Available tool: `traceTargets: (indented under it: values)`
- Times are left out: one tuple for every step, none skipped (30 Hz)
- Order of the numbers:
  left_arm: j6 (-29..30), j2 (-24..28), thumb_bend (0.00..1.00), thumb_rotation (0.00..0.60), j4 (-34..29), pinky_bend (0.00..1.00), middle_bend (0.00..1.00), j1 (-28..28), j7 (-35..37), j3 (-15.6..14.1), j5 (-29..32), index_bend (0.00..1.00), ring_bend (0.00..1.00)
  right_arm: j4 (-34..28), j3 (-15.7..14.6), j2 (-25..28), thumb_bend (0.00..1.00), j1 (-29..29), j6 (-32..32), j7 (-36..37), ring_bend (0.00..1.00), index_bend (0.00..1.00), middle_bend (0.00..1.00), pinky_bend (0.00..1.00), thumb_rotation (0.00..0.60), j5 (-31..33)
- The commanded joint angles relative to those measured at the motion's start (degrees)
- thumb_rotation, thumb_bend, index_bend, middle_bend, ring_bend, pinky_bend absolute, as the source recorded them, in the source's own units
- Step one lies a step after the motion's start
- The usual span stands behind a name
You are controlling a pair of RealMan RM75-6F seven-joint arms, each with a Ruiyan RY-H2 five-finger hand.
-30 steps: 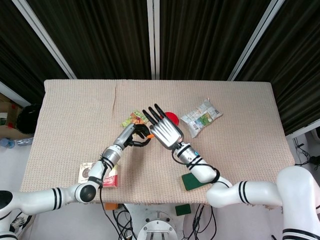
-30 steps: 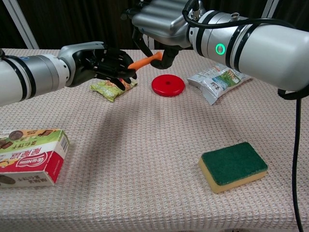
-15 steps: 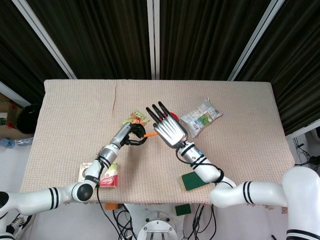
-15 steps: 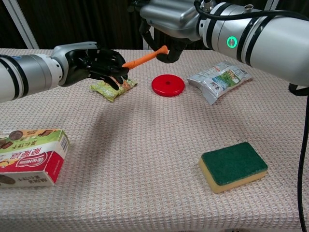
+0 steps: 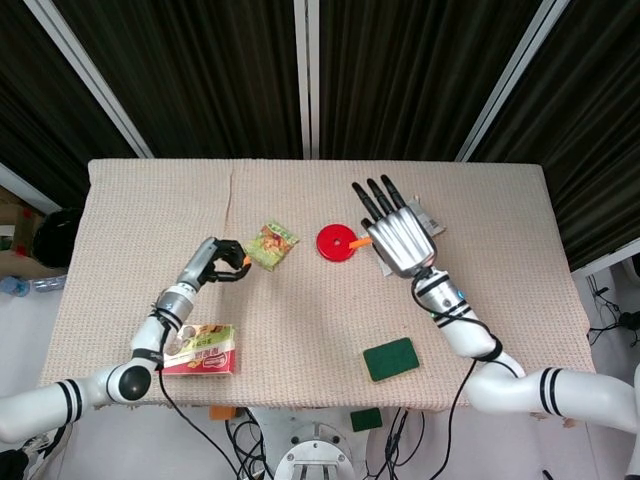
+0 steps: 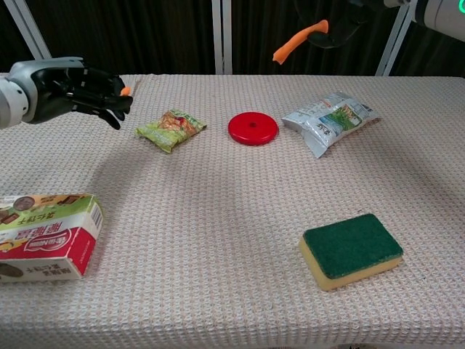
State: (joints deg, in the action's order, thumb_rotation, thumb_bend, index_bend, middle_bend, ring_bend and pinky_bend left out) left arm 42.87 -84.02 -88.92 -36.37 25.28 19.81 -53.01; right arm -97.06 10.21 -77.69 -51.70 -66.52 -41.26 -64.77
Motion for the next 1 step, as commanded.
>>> traceTargets:
  values:
    - [0.1,0.3,0.43,0.600,-0.2,0.46,0.57,0.3,0.1,-0.2,-0.3,0.66,0.51,-0.1,-0.1,0.6,0.36,0.7,-0.1,1.1,0.00,0.61,0.00,0.00,0.600,-0.6]
